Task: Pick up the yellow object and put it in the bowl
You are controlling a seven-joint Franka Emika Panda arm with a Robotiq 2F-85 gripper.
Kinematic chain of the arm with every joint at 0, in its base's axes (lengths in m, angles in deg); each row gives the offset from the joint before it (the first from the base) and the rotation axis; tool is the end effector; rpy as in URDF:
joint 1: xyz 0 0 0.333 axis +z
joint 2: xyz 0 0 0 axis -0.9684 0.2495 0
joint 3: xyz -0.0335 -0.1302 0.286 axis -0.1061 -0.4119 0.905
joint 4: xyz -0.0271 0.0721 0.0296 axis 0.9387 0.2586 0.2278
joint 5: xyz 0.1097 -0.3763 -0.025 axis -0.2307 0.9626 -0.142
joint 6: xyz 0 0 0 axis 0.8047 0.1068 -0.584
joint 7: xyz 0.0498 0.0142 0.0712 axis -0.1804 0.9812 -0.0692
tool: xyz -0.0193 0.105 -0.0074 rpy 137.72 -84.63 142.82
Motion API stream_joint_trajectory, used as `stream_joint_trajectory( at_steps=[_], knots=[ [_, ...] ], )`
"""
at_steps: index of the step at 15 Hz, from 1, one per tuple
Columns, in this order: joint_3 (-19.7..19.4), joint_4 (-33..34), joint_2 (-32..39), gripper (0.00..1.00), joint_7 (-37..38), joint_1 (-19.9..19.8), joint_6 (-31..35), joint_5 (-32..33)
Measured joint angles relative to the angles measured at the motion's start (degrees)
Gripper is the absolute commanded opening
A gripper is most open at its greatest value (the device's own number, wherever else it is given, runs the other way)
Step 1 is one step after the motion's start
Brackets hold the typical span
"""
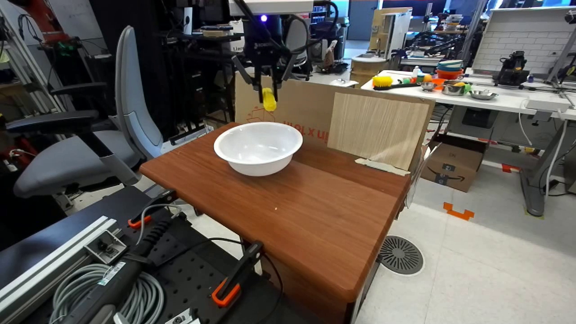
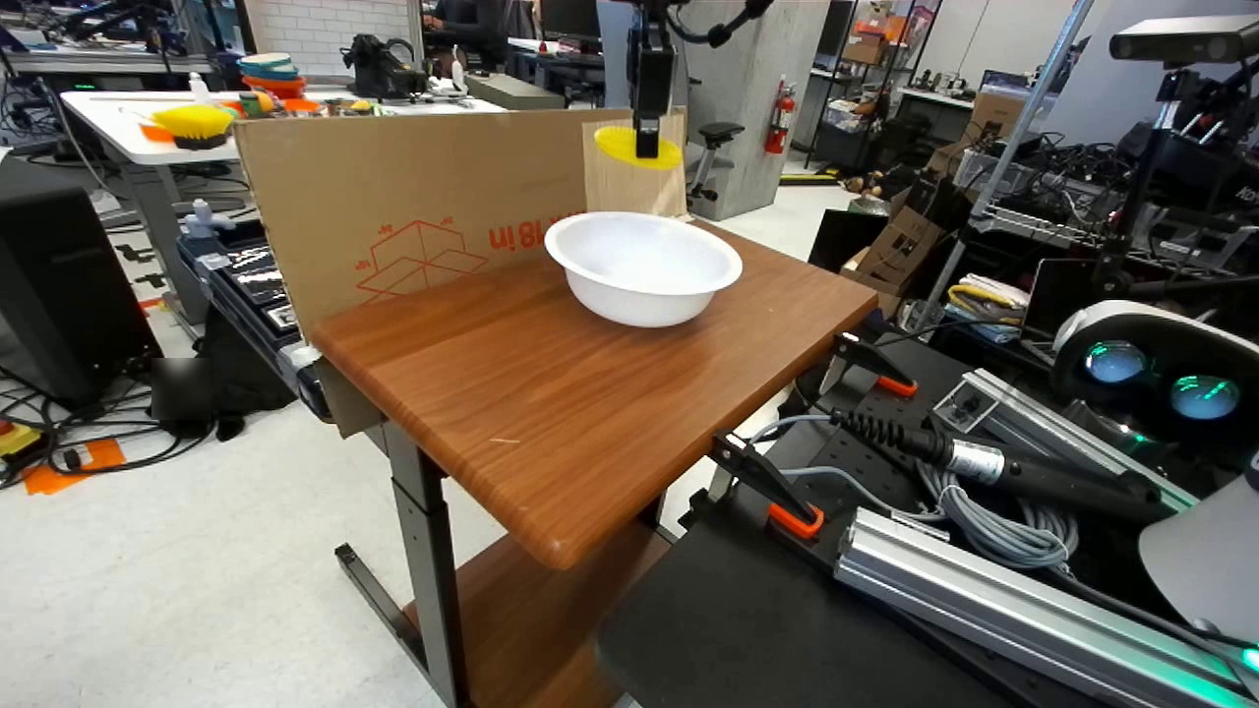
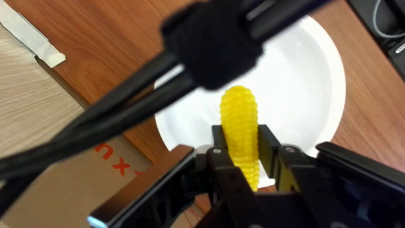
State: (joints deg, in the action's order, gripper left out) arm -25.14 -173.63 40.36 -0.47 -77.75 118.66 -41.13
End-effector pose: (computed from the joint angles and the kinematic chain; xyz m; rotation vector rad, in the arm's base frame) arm 0.5902 0.0439 0.3268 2.7965 1.2958 -0.1625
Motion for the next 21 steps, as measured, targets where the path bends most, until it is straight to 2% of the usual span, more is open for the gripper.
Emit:
stream_joint_trajectory(
  at_steps=[3, 9, 18, 19, 20, 21],
  knots=[
    [-0.22, -1.77, 0.06, 0.07, 0.18, 0.91, 0.05, 0.08],
    [-3.31, -2.27, 4.40, 0.07, 1.94, 0.77, 1.95, 0.47],
    [-2.76, -2.29, 7.98, 0.07, 4.34, 3.96, 4.15, 4.62],
    [-2.76, -2.29, 8.02, 0.46, 4.69, 4.15, 4.15, 4.92],
    [-2.77, -2.29, 8.03, 0.57, 5.02, 4.16, 4.15, 5.10],
    [-2.86, -2.29, 8.05, 0.62, 5.46, 4.15, 4.15, 5.33]
  ],
)
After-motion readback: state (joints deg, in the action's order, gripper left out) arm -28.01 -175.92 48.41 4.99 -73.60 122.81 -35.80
